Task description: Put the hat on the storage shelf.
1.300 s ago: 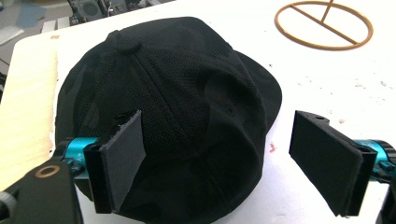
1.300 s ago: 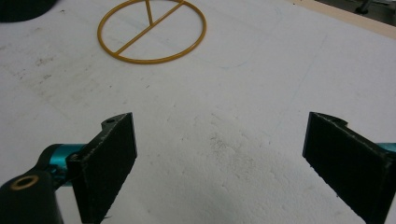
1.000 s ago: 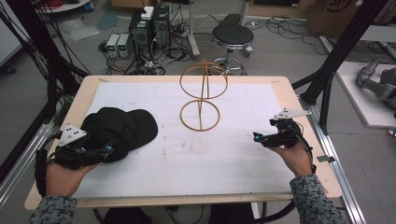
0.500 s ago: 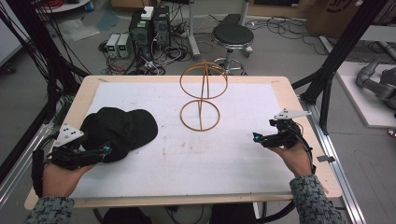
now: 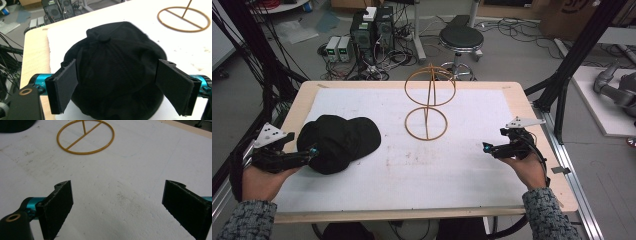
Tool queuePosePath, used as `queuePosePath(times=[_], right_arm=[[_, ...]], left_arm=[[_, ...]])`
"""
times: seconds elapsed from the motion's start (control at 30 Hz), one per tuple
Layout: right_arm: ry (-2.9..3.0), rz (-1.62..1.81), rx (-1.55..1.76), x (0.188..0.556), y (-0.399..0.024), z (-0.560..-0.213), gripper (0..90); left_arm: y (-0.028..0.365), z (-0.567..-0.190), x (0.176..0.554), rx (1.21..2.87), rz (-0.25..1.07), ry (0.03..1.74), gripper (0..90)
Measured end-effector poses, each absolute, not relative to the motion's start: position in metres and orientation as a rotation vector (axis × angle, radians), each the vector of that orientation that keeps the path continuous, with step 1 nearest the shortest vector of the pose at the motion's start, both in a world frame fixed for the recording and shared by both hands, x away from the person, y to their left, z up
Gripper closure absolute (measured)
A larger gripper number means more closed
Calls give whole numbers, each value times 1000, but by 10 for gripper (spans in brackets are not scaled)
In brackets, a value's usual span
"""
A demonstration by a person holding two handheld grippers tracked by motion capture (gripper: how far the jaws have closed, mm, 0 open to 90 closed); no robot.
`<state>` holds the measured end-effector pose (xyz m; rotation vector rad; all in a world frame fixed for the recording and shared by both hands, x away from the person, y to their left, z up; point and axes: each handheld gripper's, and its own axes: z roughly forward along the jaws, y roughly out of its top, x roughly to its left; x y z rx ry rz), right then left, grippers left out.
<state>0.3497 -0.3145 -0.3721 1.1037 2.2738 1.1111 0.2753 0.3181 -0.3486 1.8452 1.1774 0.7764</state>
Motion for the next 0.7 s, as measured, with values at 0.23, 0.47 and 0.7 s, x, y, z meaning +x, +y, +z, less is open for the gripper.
queuePosePath(times=[0.23,0.47,0.7], right_arm=[[2268,1115,1107,348,-318,-372,96],[2275,1110,1109,347,-318,-373,97],[2288,1107,1107,348,-317,-376,96]], left_arm=[[332,-364,290,1886,735,1149,212],[338,-377,302,1896,689,1158,195],[339,-387,308,1931,670,1176,229]])
